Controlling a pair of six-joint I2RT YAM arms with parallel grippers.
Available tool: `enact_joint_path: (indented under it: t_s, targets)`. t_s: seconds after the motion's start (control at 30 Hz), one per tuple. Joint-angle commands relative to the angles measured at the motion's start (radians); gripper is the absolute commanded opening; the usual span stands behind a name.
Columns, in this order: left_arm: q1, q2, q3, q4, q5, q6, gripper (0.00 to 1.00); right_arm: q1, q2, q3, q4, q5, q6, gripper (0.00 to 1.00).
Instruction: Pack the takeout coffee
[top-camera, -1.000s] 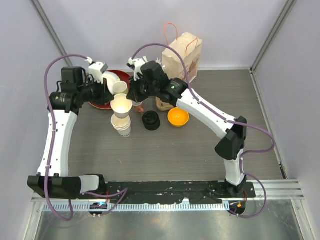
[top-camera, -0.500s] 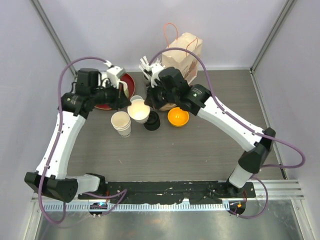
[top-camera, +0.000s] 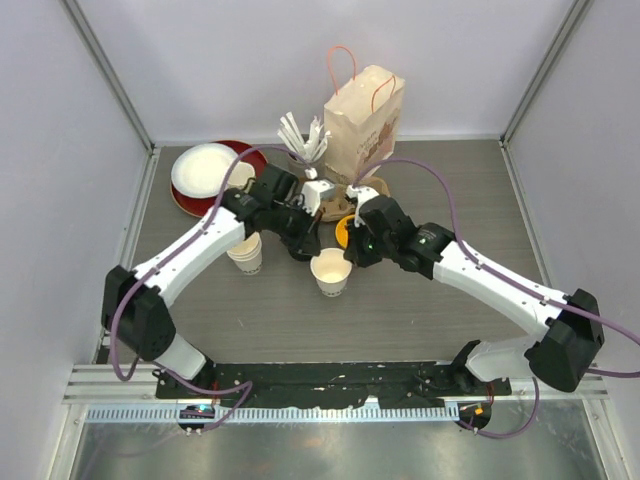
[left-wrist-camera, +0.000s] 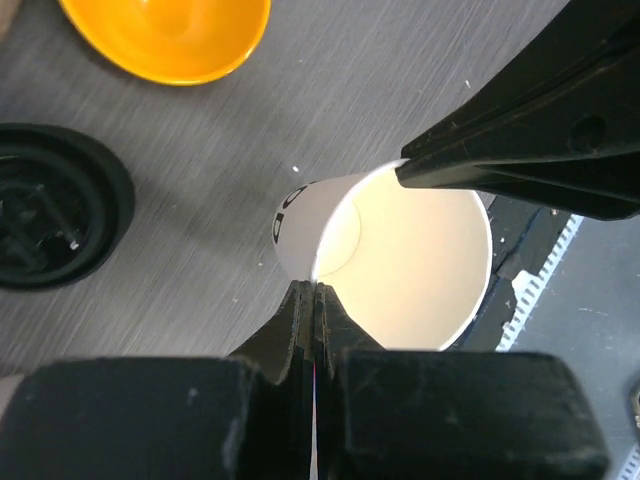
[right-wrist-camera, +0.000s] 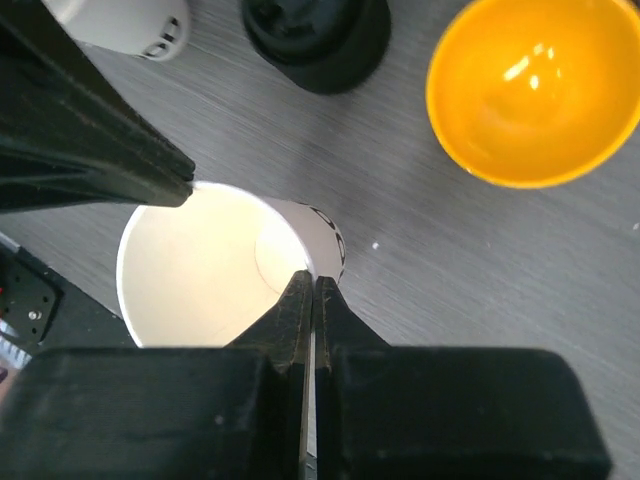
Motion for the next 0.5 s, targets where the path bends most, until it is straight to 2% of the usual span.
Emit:
enact_joint_path:
  t_s: [0.0,0.13,0.3,0.47]
  targets:
    - [-0.037,0.058,-0.035,0.052,-0.074,0.031,0.0,-0.074,-0.068,-0.127,0.075,0.044,0.034,0.01]
    - [-0.048,0.118,-0.041,0.096,-0.065,0.039,0.0,-0.099,-0.079,-0.244,0.166,0.025,0.022,0.01]
    - [-0.058,0.144,-0.066,0.141,-0.078,0.048,0.0,-0.102,-0.085,-0.278,0.178,0.093,0.012,0.01]
    - [-0.06,0.147,-0.081,0.156,-0.084,0.081,0.0,-0.102,-0.088,-0.301,0.189,0.093,-0.014,0.01]
